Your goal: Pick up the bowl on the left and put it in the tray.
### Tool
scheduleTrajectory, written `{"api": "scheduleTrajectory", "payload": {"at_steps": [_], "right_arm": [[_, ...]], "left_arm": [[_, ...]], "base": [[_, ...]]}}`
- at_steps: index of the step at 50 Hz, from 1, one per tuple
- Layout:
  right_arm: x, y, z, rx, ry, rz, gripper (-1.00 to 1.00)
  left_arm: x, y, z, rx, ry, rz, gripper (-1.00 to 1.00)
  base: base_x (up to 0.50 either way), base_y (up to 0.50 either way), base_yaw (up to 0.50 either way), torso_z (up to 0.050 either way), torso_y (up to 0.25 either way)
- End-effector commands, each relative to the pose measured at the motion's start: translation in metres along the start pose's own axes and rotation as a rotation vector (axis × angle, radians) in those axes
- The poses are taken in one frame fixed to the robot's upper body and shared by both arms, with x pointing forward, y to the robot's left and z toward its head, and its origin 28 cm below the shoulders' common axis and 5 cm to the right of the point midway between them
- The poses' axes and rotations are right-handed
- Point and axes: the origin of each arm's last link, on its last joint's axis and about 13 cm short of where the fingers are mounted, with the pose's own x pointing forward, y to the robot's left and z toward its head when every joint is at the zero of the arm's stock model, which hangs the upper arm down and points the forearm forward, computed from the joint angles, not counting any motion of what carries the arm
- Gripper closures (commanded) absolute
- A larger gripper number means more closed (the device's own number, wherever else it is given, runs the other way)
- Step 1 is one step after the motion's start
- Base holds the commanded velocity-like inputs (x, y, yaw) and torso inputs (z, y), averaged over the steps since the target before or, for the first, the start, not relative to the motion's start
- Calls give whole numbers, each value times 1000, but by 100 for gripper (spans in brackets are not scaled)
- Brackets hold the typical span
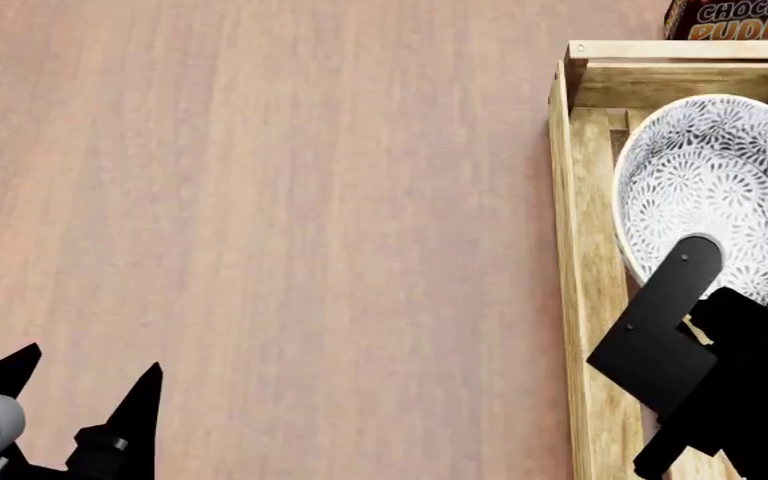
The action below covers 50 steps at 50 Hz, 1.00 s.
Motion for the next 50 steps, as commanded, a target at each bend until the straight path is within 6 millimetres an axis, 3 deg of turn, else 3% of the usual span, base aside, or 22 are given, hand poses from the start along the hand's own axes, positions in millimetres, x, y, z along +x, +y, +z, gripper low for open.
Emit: {"api": "scheduleTrajectory", "payload": {"at_steps": [1,40,41,50], "right_arm": [[6,3,-4,-24,9,-18,100],[15,18,-14,-30,52,29,100],[15,18,-15,-31,54,34,-100],[15,18,-14,-31,54,35,-100]], "left_arm": [[0,0,0,0,0,0,-100],[0,0,0,0,1,3,-100],[0,0,0,-1,2,4,-100],[0,0,0,0,0,4,-100]], "base": [[0,0,0,0,0],[0,0,0,0,0],[0,0,0,0,0],[0,0,0,0,0]]}}
